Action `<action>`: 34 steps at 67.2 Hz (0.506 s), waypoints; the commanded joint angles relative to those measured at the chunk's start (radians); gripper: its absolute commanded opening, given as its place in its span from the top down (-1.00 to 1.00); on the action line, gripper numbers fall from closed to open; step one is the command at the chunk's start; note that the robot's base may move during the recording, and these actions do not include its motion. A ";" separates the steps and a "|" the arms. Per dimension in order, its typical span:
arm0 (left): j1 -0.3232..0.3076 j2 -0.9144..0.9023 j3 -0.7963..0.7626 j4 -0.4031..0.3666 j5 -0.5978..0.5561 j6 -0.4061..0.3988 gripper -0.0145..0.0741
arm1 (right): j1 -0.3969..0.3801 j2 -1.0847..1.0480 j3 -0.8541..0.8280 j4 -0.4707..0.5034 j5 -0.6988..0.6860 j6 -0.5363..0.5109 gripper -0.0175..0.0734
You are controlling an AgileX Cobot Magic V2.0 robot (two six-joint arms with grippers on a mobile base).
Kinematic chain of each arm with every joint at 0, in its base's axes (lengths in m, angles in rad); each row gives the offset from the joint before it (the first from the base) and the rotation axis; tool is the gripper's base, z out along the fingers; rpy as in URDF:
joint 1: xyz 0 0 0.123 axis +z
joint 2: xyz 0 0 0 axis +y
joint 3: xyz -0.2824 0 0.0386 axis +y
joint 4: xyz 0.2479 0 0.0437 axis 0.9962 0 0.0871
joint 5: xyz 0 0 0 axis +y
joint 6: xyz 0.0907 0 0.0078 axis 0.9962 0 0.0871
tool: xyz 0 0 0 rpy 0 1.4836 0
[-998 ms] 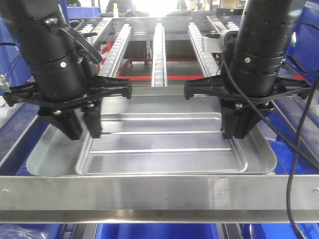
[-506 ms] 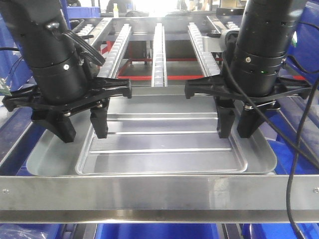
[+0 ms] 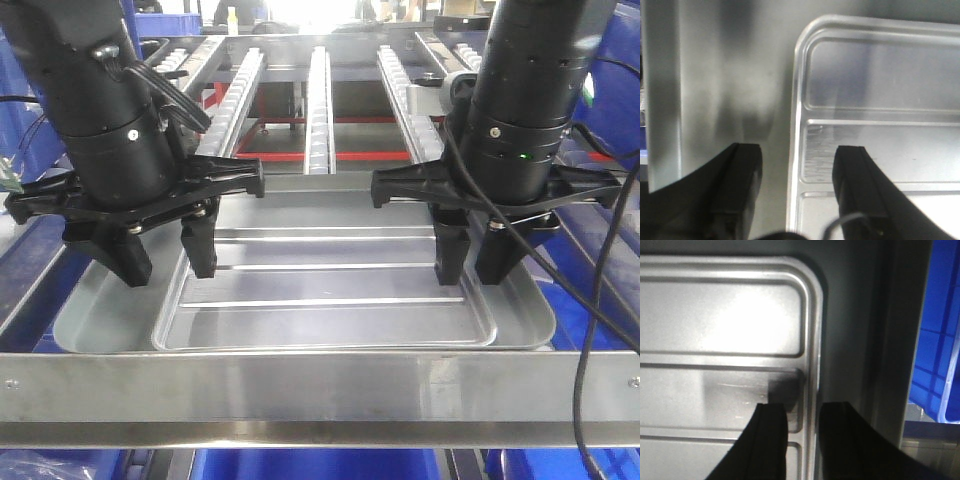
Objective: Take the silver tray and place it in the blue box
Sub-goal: 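Close both grippers on the tray's opposite side rims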
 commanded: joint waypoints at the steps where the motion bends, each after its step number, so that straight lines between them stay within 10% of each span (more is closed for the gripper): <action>1: -0.005 -0.040 -0.030 0.005 -0.027 -0.010 0.12 | -0.014 -0.048 -0.029 -0.010 -0.032 -0.007 -0.07; 34: -0.005 -0.040 -0.030 0.005 -0.031 -0.010 0.12 | -0.014 -0.048 -0.029 -0.010 -0.042 -0.007 -0.07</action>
